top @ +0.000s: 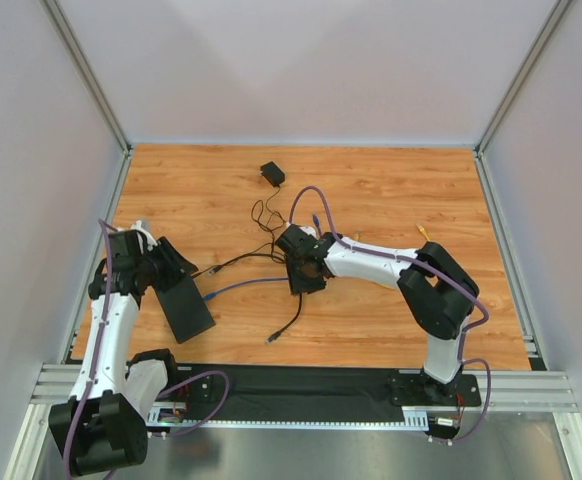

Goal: Pull the plug from the switch port

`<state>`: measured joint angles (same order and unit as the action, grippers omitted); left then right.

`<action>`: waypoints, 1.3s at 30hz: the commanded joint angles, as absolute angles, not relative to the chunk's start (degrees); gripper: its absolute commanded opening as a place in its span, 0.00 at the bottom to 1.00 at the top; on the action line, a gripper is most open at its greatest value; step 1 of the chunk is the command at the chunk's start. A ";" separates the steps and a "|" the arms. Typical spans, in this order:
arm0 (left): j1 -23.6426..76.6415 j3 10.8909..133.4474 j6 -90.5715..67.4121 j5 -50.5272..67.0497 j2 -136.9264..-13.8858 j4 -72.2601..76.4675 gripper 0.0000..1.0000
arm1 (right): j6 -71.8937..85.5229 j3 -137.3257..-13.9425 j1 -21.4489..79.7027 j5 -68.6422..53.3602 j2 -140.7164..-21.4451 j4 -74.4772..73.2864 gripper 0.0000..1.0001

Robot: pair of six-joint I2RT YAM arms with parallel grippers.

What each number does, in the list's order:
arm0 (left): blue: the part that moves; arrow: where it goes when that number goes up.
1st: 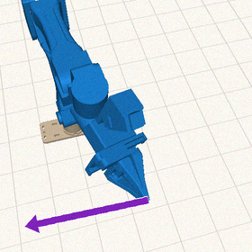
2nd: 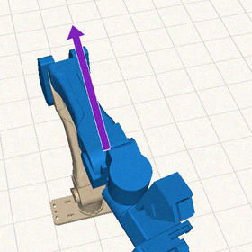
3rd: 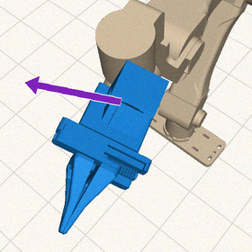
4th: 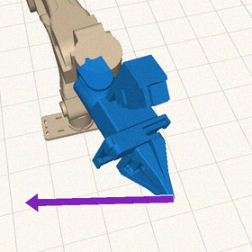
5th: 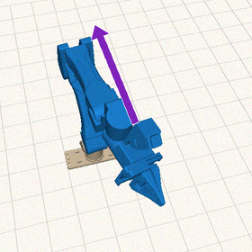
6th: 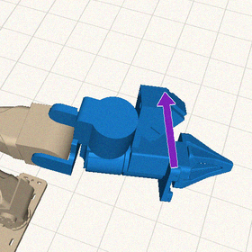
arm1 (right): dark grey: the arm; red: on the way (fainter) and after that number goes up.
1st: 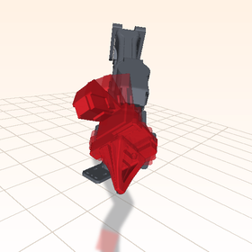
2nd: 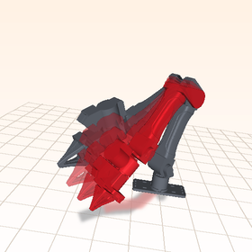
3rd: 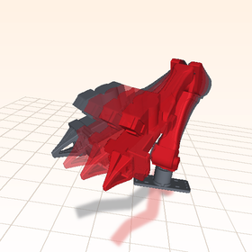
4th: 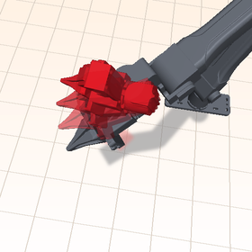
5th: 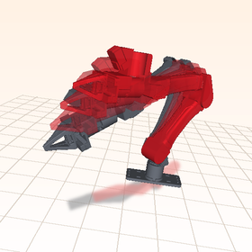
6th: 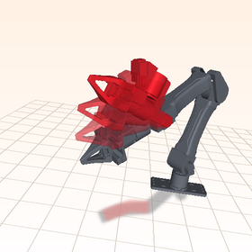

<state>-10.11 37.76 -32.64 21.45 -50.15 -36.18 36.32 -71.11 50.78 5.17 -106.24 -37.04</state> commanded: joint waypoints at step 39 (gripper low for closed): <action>-9.84 41.22 -31.29 25.31 -49.92 -38.76 0.49 | 76.13 -69.07 53.61 13.08 -106.08 -31.41 0.00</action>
<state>-10.09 39.48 -31.64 24.16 -50.76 -38.22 73.97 -64.62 51.59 3.70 -107.33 -20.69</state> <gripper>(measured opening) 0.490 0.029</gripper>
